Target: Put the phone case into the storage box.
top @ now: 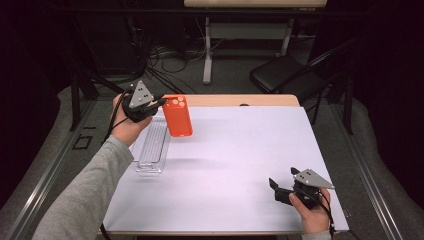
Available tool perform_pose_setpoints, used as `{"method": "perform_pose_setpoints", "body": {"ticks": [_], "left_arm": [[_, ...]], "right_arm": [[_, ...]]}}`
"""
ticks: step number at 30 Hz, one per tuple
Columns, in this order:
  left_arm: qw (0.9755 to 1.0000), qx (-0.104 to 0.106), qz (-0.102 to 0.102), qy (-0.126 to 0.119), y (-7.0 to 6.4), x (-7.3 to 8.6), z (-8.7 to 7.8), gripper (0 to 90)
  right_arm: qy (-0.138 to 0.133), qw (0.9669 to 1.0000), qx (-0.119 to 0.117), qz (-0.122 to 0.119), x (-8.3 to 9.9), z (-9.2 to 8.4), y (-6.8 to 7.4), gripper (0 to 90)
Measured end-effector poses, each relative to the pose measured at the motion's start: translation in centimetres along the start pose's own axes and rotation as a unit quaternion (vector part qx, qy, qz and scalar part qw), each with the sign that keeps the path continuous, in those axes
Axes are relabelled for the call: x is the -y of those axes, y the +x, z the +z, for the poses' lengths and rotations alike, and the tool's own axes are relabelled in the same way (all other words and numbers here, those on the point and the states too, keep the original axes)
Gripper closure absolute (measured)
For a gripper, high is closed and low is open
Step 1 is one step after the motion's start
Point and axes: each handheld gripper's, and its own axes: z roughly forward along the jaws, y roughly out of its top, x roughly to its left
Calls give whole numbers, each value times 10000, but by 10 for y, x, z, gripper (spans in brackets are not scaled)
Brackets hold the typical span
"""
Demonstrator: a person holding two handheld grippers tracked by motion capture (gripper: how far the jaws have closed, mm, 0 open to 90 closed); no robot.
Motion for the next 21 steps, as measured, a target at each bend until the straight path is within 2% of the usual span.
{"method": "perform_pose_setpoints", "body": {"ticks": [4, 12, 21], "left_arm": [[9999, -102, -70, -75, 7, 3, 1, 803], [9995, -285, -96, -72, 22, 12, 4, 803], [9990, -437, -18, -27, 33, 10, 3, 803]], "right_arm": [[27, 10000, 11, 14, 1, 0, 0, 145], [-21, 10000, 34, 90, 3, 0, -3, 145], [-1, 10000, 40, 85, 3, 0, -2, 145]]}}
